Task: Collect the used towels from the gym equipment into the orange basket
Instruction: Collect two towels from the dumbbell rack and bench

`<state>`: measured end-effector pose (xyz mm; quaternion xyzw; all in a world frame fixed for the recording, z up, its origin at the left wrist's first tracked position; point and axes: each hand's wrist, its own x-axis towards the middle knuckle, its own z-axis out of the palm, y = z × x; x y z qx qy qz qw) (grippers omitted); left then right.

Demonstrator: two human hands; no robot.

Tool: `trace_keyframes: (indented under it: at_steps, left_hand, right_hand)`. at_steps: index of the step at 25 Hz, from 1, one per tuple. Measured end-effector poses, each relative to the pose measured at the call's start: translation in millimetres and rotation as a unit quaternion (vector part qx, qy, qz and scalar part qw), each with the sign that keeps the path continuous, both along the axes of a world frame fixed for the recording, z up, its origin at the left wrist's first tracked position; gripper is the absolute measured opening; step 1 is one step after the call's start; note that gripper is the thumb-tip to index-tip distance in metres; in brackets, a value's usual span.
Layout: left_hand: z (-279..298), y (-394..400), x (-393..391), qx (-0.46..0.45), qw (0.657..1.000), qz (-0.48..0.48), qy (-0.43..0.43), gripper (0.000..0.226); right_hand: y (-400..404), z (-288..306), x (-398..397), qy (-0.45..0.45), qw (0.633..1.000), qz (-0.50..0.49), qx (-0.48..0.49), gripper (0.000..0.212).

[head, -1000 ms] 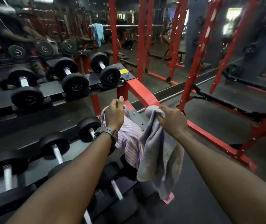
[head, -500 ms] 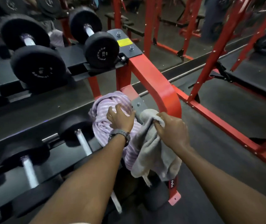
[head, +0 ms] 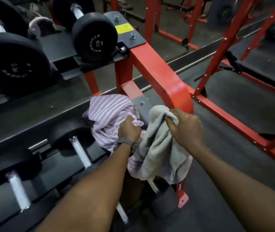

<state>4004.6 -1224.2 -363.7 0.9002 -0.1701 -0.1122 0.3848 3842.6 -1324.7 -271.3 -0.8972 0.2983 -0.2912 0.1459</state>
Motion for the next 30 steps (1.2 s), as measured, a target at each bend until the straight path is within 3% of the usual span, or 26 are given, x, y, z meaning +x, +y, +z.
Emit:
trace_keyframes:
  at_steps: [6,10,15,18,25,30]
  left_hand:
    - [132,16,-7,-0.142,0.988,-0.024,-0.062,0.010]
    - [266,16,-51,-0.248,0.949,-0.131,-0.146,0.020]
    - [406,12,-143,-0.326,0.862,-0.327,-0.208,0.023]
    - [461,17,-213,-0.385,0.793,-0.420,-0.217,0.020]
    - [531,82,-417,-0.476,0.670,-0.545,-0.164,0.032]
    - [542,151,-579,-0.470,0.593,-0.641,-0.125,0.026]
  right_hand:
    - [-22,87,-44,-0.065,0.997,-0.046,0.020,0.020]
    - [-32,185,-109,-0.122,0.988,-0.088,-0.022,0.018]
    - [0,299,-217,-0.166,0.968,-0.159,-0.100,0.023]
    - [48,350,-304,-0.162,0.937,-0.255,-0.173,0.025]
    - [206,416,-495,-0.145,0.825,-0.472,-0.277,0.026]
    - [336,436,-612,-0.108,0.760,-0.578,-0.278,0.026]
